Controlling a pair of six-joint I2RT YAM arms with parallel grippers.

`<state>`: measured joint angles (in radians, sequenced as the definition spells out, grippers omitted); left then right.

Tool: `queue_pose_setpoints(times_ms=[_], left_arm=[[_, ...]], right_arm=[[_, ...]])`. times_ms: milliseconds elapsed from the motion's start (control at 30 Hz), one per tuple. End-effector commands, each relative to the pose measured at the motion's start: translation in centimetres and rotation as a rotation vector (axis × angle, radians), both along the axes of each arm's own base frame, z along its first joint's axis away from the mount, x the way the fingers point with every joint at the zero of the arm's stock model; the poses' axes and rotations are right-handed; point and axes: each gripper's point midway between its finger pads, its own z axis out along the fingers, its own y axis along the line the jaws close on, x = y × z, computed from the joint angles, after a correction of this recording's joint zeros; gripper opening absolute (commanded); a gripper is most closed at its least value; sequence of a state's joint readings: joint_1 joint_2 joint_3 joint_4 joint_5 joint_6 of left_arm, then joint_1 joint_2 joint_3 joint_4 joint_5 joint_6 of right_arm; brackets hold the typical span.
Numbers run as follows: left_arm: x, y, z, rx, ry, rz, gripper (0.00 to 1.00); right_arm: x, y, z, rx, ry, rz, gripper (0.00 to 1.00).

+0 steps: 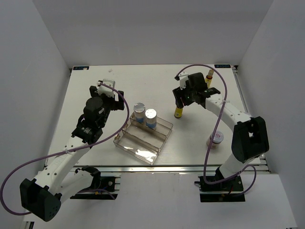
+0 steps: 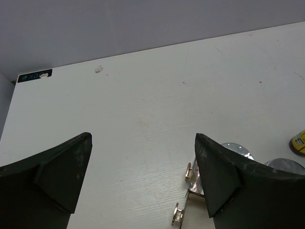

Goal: Organize the condiment bottles

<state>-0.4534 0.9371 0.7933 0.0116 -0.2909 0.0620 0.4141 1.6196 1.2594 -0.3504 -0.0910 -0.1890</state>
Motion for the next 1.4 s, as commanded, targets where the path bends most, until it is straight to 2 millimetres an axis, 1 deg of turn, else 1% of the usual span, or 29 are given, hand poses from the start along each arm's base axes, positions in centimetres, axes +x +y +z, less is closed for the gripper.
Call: queue_pose_setpoints(times_ms=[0, 67, 133, 167, 200, 233, 333, 367, 433, 467, 533, 600, 633, 667, 700, 733, 767, 833, 867, 933, 967, 1067, 1133, 1167, 1200, 1233, 1267, 1333, 1367], left_arm=[[-0.2, 0.0, 0.8, -0.022, -0.025, -0.007, 0.98], [-0.2, 0.0, 0.9, -0.021, -0.026, -0.010, 0.98], [-0.2, 0.0, 0.9, -0.023, -0.026, -0.009, 0.98], [-0.2, 0.0, 0.9, -0.023, -0.026, -0.009, 0.98], [-0.2, 0.0, 1.0, -0.024, -0.029, -0.009, 0.98], [-0.2, 0.0, 0.9, -0.023, -0.027, -0.009, 0.98], [-0.2, 0.0, 0.9, -0.023, -0.027, -0.009, 0.98], [-0.3, 0.0, 1.0, -0.025, -0.029, -0.009, 0.98], [-0.3, 0.1, 1.1, -0.025, -0.032, -0.009, 0.98], [-0.3, 0.0, 1.0, -0.026, -0.030, -0.009, 0.98], [-0.3, 0.0, 1.1, -0.027, -0.031, -0.009, 0.98], [-0.3, 0.0, 1.1, -0.027, -0.031, -0.010, 0.98], [-0.2, 0.0, 1.0, -0.026, -0.029, -0.010, 0.98], [-0.2, 0.0, 1.0, -0.027, -0.028, -0.009, 0.98], [-0.2, 0.0, 0.9, -0.027, -0.028, -0.007, 0.98], [-0.2, 0.0, 1.0, -0.027, -0.030, -0.005, 0.98], [-0.2, 0.2, 0.9, -0.026, -0.029, 0.002, 0.98], [-0.2, 0.3, 1.0, -0.028, -0.033, 0.008, 0.98], [-0.2, 0.4, 1.0, -0.028, -0.033, 0.014, 0.98], [-0.2, 0.5, 0.9, -0.024, -0.034, 0.020, 0.98], [-0.2, 0.6, 0.9, -0.025, -0.034, 0.023, 0.98], [-0.2, 0.7, 0.9, -0.022, -0.034, 0.029, 0.98], [-0.2, 0.8, 0.8, -0.020, -0.033, 0.032, 0.98], [-0.2, 0.8, 0.8, -0.021, -0.033, 0.034, 0.98], [-0.2, 0.8, 0.9, -0.022, -0.036, 0.036, 0.98], [-0.2, 0.9, 0.8, -0.022, -0.035, 0.039, 0.98], [-0.2, 0.9, 0.8, -0.022, -0.035, 0.039, 0.98], [-0.1, 1.2, 0.8, -0.022, -0.036, 0.051, 0.98], [-0.1, 1.3, 0.9, -0.022, -0.038, 0.057, 0.98]], right_arm=[[0.0, 0.4, -0.3, 0.034, 0.038, 0.009, 0.66], [0.0, 0.2, -0.8, 0.034, 0.059, 0.003, 0.63], [-0.1, 0.1, -0.8, 0.037, 0.061, 0.000, 0.55], [-0.2, 0.1, -1.0, 0.038, 0.061, 0.001, 0.50], [-0.2, 0.1, -0.8, 0.035, 0.052, 0.005, 0.41], [-0.1, 0.1, -0.6, 0.036, 0.045, 0.008, 0.37], [-0.2, 0.0, 0.3, 0.034, 0.004, 0.027, 0.27], [-0.2, -0.1, 1.1, 0.037, -0.021, 0.032, 0.18], [-0.5, -0.2, 2.3, 0.033, -0.058, 0.064, 0.11], [-1.1, -0.1, 3.7, 0.046, -0.085, 0.087, 0.00], [-2.3, 0.5, 5.4, 0.066, -0.124, 0.182, 0.00], [-4.0, 1.1, 8.2, 0.081, -0.173, 0.268, 0.00], [-4.9, 1.7, 9.0, 0.091, -0.181, 0.326, 0.00], [-6.6, 2.2, 9.2, 0.064, -0.168, 0.399, 0.00], [-7.2, 2.7, 10.6, 0.063, -0.188, 0.440, 0.00], [-8.1, 3.2, 11.0, 0.061, -0.184, 0.483, 0.00], [-9.7, 3.6, 10.8, 0.061, -0.142, 0.534, 0.00], [-11.9, 5.5, 11.4, 0.059, -0.139, 0.643, 0.00], [-13.7, 6.7, 10.8, 0.052, -0.107, 0.704, 0.00], [-15.5, 7.9, 10.4, 0.053, -0.081, 0.776, 0.00], [-17.0, 9.0, 9.6, 0.048, -0.048, 0.832, 0.00], [-19.7, 11.0, 8.3, 0.026, -0.001, 0.951, 0.00], [-20.8, 12.1, 7.7, 0.014, 0.016, 1.004, 0.00], [-21.1, 13.3, 7.4, 0.001, 0.009, 1.029, 0.00], [-21.0, 14.0, 7.3, -0.001, 0.002, 1.025, 0.00], [-20.6, 14.7, 7.3, 0.001, -0.010, 1.003, 0.00], [-19.9, 16.1, 7.5, 0.023, -0.047, 0.990, 0.00], [-18.4, 17.8, 8.6, 0.060, -0.106, 0.950, 0.00], [-17.8, 18.7, 8.1, 0.073, -0.088, 0.919, 0.00]])
